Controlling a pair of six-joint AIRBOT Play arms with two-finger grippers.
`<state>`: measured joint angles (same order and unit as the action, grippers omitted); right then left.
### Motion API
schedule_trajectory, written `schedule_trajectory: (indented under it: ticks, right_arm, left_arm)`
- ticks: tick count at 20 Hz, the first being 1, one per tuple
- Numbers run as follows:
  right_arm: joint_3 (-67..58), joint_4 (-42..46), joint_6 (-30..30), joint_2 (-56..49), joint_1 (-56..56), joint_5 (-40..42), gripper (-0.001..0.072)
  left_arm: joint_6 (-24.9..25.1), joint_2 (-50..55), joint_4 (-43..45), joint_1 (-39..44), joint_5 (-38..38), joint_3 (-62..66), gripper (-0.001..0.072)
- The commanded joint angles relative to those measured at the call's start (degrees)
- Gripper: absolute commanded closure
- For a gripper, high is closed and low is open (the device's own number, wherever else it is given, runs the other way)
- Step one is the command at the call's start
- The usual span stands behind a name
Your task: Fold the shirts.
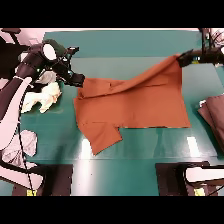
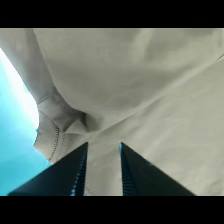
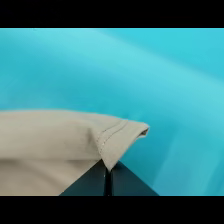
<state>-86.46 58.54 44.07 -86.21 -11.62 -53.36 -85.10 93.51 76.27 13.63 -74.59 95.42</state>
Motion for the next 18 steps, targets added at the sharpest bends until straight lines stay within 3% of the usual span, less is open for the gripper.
schedule_trajectory:
  ticks: [1,6,13,15,16,18]
  right_arm:
    - [10.40,2.34,-0.63,2.54,-2.60,1.11,0.0694]
    - [22.29,2.73,-0.63,5.53,-5.14,6.16,0.0694]
    - [29.09,2.67,2.58,6.32,-7.78,5.42,0.0663]
    - [28.94,2.78,3.98,6.34,-8.46,2.91,0.0359]
    - [28.94,3.02,5.46,6.49,-8.59,1.66,0.0300]
    - [28.94,4.61,7.82,8.07,-9.22,0.17,0.0297]
  left_arm:
    - [0.02,0.00,-0.02,0.04,-0.61,-0.02,0.0452]
    - [0.02,0.00,0.00,0.04,-2.36,-0.02,0.0452]
    - [0.02,0.00,0.00,0.04,-3.21,-0.02,0.0452]
    - [0.02,0.00,0.00,0.04,-3.74,-0.02,0.0452]
    - [0.02,0.00,0.02,0.02,-4.15,-0.02,0.0453]
    - [0.02,-0.02,0.00,0.04,-5.07,-0.02,0.0452]
